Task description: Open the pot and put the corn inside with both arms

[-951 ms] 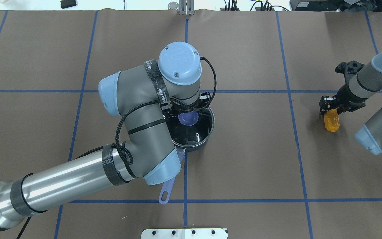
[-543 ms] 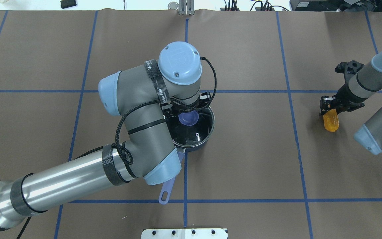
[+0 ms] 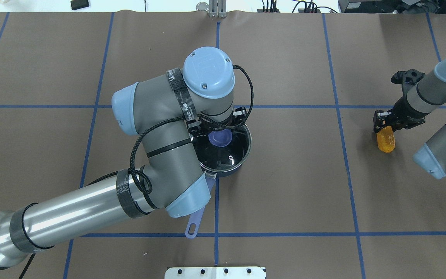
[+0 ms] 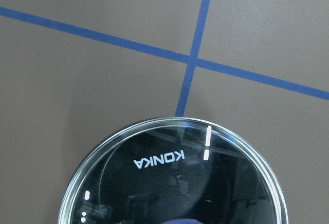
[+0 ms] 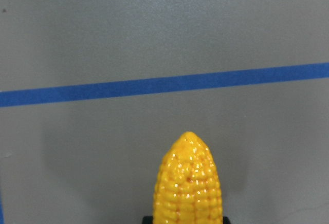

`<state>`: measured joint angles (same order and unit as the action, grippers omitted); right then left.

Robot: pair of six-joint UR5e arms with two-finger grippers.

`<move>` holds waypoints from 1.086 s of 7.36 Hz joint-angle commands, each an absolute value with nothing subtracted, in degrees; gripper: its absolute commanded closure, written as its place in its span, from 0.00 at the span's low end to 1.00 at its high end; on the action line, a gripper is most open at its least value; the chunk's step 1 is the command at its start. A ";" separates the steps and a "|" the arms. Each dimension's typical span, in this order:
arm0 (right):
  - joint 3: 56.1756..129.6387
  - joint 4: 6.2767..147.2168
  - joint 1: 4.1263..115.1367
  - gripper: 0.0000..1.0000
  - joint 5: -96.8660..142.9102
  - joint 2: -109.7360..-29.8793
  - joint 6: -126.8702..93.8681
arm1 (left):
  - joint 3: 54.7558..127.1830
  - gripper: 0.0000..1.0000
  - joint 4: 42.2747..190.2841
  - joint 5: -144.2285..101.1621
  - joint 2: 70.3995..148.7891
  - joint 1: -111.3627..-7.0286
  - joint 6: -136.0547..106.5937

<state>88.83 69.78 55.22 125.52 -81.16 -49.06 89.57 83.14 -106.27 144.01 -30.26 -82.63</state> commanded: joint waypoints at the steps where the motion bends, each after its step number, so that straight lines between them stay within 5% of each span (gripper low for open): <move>1: 89.47 70.49 57.82 0.61 128.65 -79.63 -49.13 | 93.58 0.41 78.86 -106.35 143.61 -30.93 -79.64; 8: 104.66 96.94 58.46 0.60 129.81 -67.68 -58.40 | 113.54 0.41 78.84 -106.70 121.40 -37.34 -63.74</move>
<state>102.29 94.48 59.13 129.79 -69.76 -53.67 111.34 78.54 -106.68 124.80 -36.07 -66.29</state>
